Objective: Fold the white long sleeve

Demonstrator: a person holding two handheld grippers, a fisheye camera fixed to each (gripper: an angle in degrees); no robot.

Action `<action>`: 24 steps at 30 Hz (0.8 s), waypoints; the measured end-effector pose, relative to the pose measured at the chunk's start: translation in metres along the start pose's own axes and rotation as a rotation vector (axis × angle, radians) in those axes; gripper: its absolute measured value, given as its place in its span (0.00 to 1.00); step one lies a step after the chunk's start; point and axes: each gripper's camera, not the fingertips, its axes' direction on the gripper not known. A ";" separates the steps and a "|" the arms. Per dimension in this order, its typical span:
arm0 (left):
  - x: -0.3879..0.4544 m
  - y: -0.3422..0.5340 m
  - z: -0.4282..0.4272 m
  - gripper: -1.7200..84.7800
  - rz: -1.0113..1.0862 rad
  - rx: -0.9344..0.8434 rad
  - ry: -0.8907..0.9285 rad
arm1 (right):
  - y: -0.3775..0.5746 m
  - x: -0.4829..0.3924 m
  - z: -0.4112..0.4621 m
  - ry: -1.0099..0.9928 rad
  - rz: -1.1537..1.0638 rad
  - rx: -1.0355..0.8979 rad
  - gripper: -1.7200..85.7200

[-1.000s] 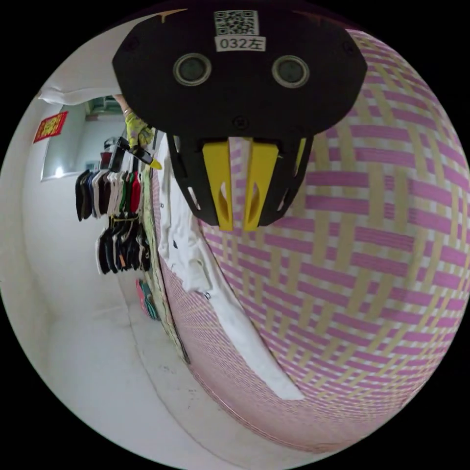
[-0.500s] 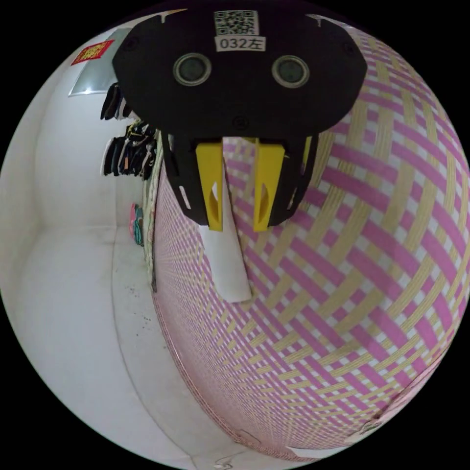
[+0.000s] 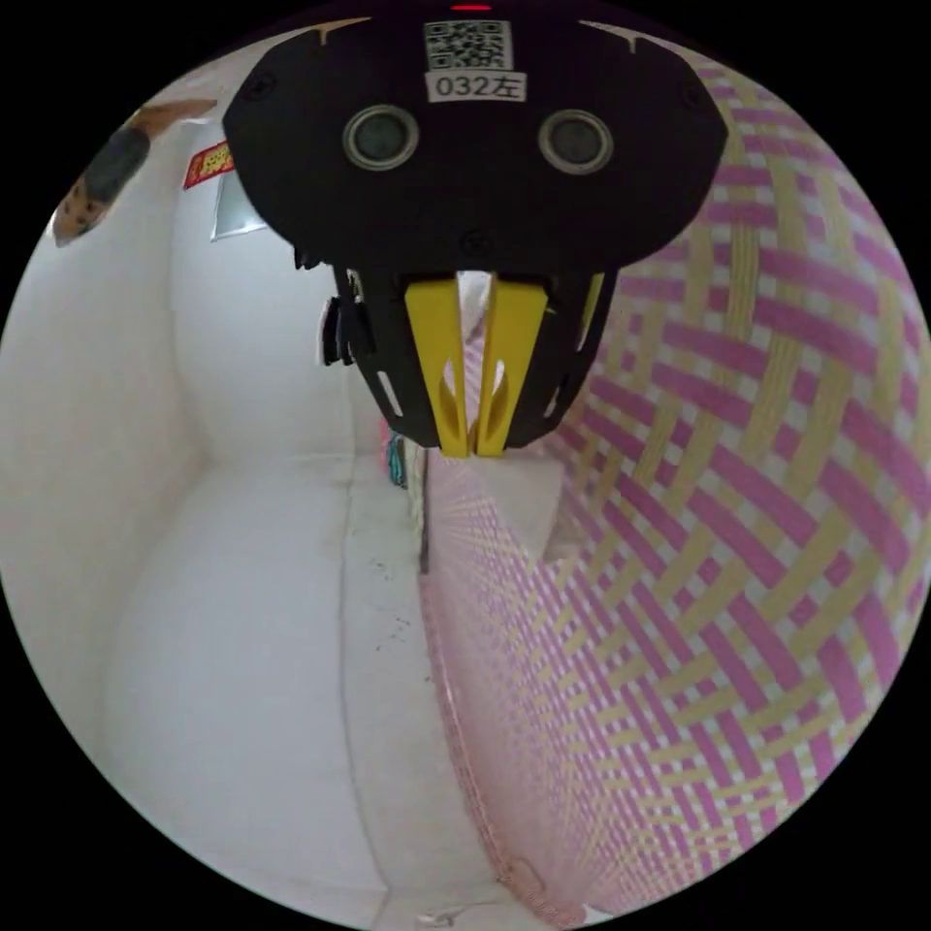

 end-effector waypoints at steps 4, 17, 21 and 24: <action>0.038 0.081 -0.127 0.00 0.077 0.173 0.169 | -0.001 0.002 -0.002 -0.022 -0.003 0.012 0.01; -0.052 0.234 -0.294 0.00 -0.166 0.111 -0.456 | -0.019 -0.013 -0.004 0.031 -0.050 -0.053 0.01; -0.061 0.266 -0.293 0.04 -0.215 0.022 -0.428 | -0.025 -0.022 -0.004 0.073 -0.076 -0.072 0.01; -0.066 0.294 -0.311 0.04 -0.249 0.041 -0.380 | -0.025 -0.024 -0.004 0.078 -0.079 -0.064 0.01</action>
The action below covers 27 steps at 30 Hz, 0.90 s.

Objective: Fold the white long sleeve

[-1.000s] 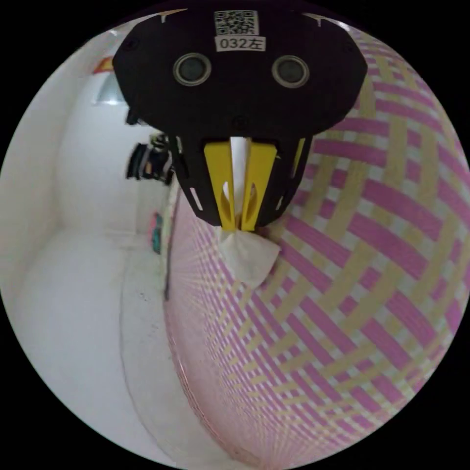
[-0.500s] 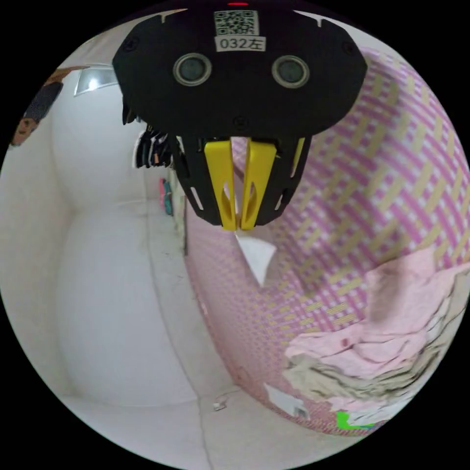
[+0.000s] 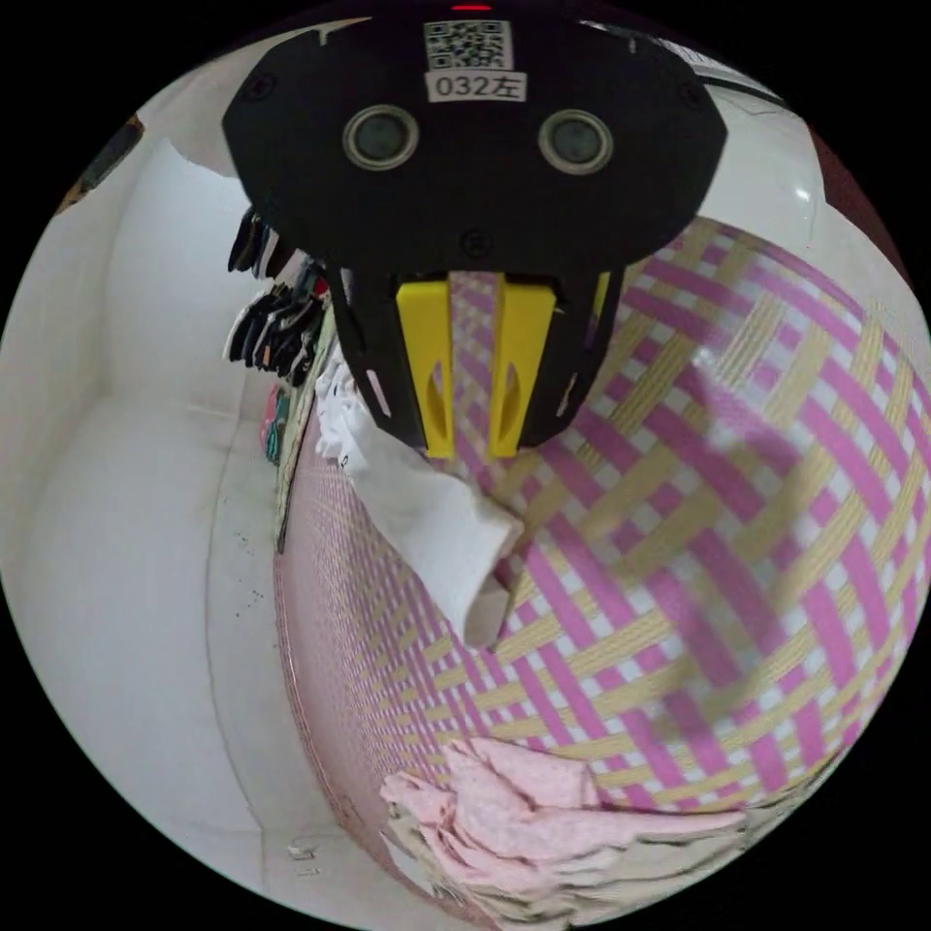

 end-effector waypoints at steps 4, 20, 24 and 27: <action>-0.023 0.011 -0.048 0.05 -0.072 0.194 -0.057 | -0.001 -0.003 -0.001 0.007 0.008 0.012 0.01; 0.086 -0.058 -0.077 0.01 0.285 -0.002 0.411 | -0.010 -0.022 -0.005 0.083 -0.020 0.003 0.01; 0.023 -0.083 -0.036 0.02 0.035 -0.199 -0.022 | -0.007 -0.022 -0.006 0.069 -0.015 0.030 0.01; 0.013 -0.081 -0.037 0.07 0.026 -0.171 0.009 | -0.010 -0.024 -0.007 0.071 -0.013 0.023 0.01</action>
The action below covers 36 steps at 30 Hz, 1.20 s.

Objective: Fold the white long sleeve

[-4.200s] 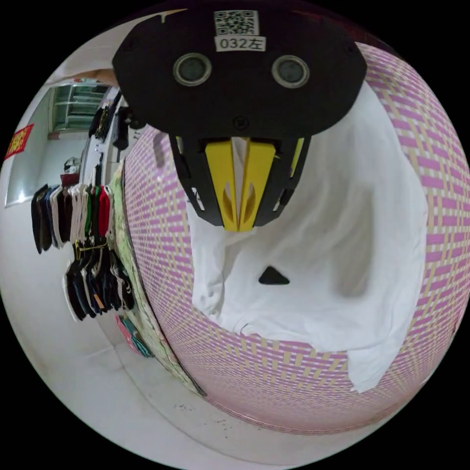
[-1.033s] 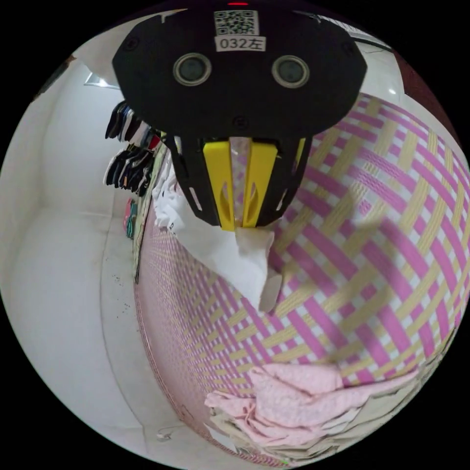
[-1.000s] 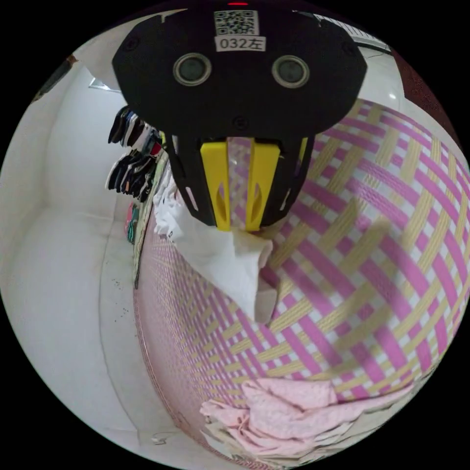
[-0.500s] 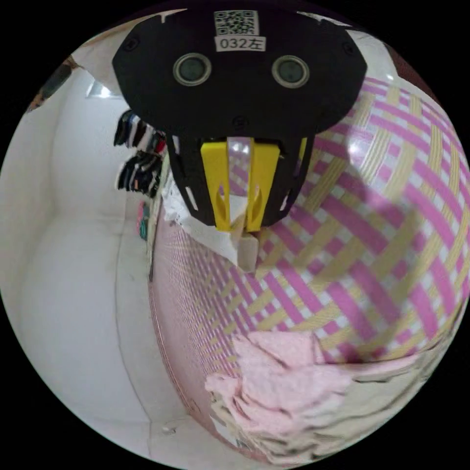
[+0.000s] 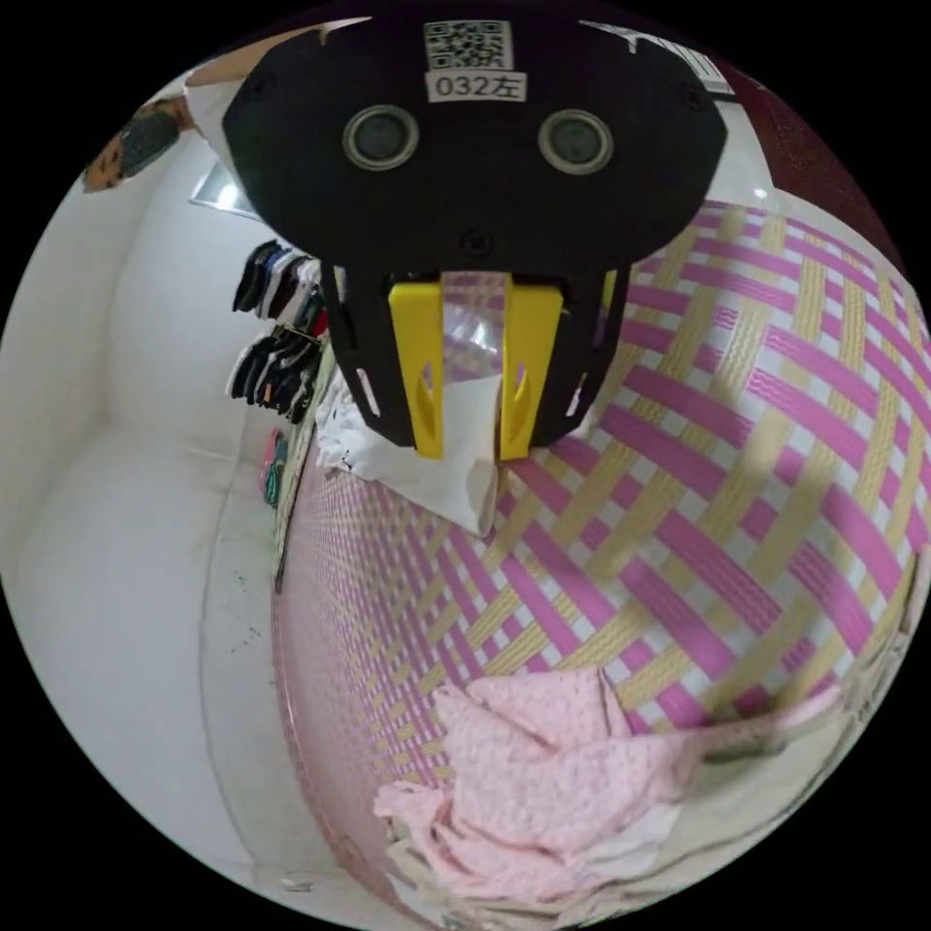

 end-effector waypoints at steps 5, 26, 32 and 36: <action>0.016 0.016 -0.018 0.09 0.089 0.123 -0.100 | -0.004 -0.007 -0.001 0.029 -0.012 -0.011 0.01; 0.069 0.022 -0.039 0.01 0.219 0.308 0.159 | -0.259 -0.070 -0.002 0.035 -0.143 0.088 0.01; 0.049 0.013 -0.053 0.01 0.066 0.326 -0.048 | -0.307 -0.071 0.029 0.085 -0.119 0.021 0.01; 0.035 0.018 -0.041 0.01 0.030 0.296 -0.064 | -0.302 -0.071 0.010 0.027 -0.145 0.039 0.02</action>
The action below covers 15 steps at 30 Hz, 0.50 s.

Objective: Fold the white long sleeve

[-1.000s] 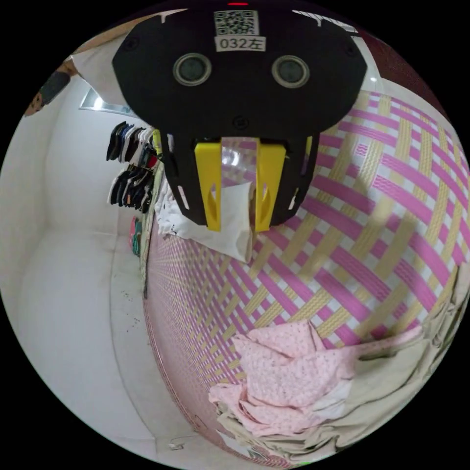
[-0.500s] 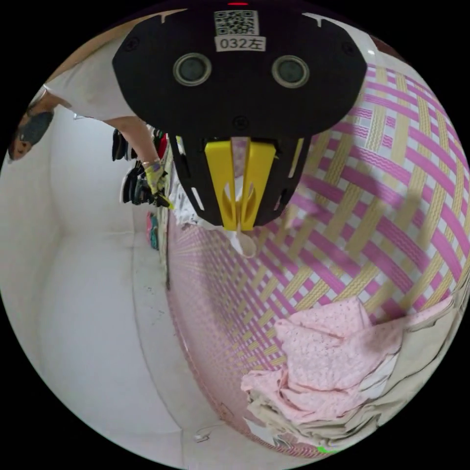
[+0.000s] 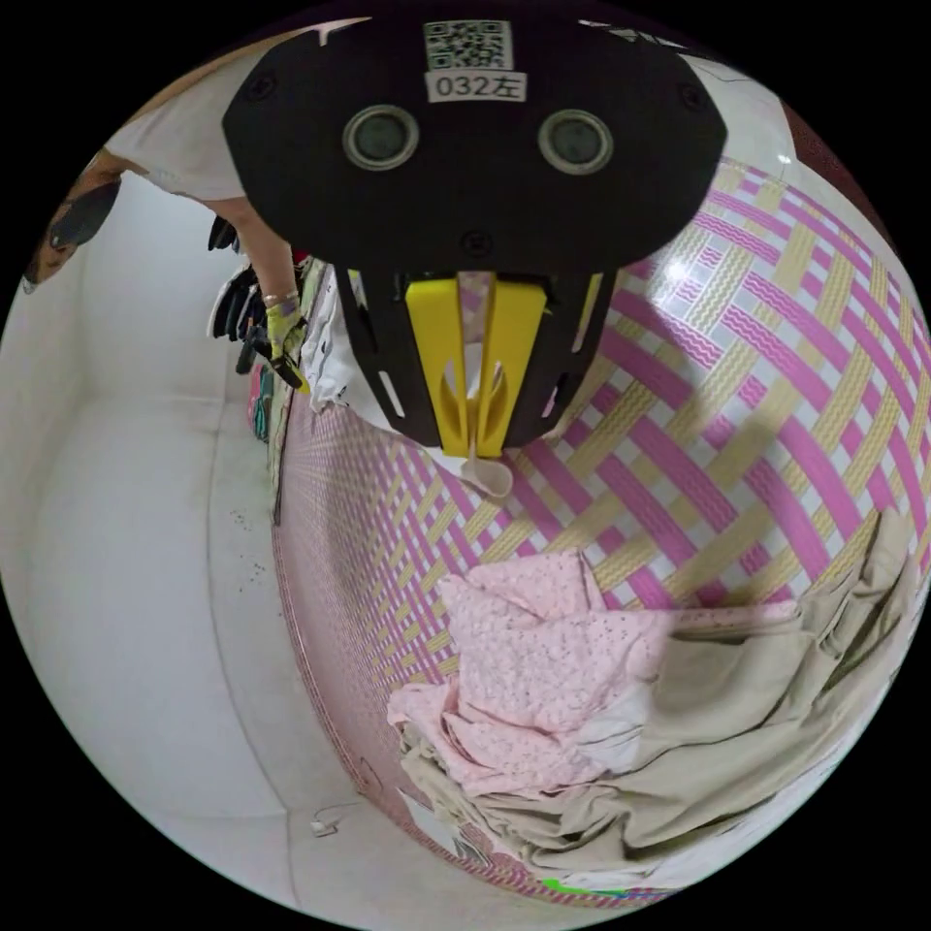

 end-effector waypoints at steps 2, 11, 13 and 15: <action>-0.003 0.003 -0.002 0.01 -0.014 0.015 0.022 | 0.025 -0.006 -0.026 -0.030 -0.041 0.071 0.03; -0.013 0.007 -0.007 0.01 -0.036 -0.003 0.077 | 0.297 -0.076 -0.045 -0.014 -0.185 -0.056 0.08; -0.011 0.007 -0.009 0.01 -0.027 -0.009 0.068 | 0.350 -0.100 -0.033 -0.030 -0.194 -0.074 0.10; -0.008 0.007 -0.010 0.01 -0.017 -0.013 0.064 | 0.372 -0.118 -0.025 -0.004 -0.221 -0.085 0.11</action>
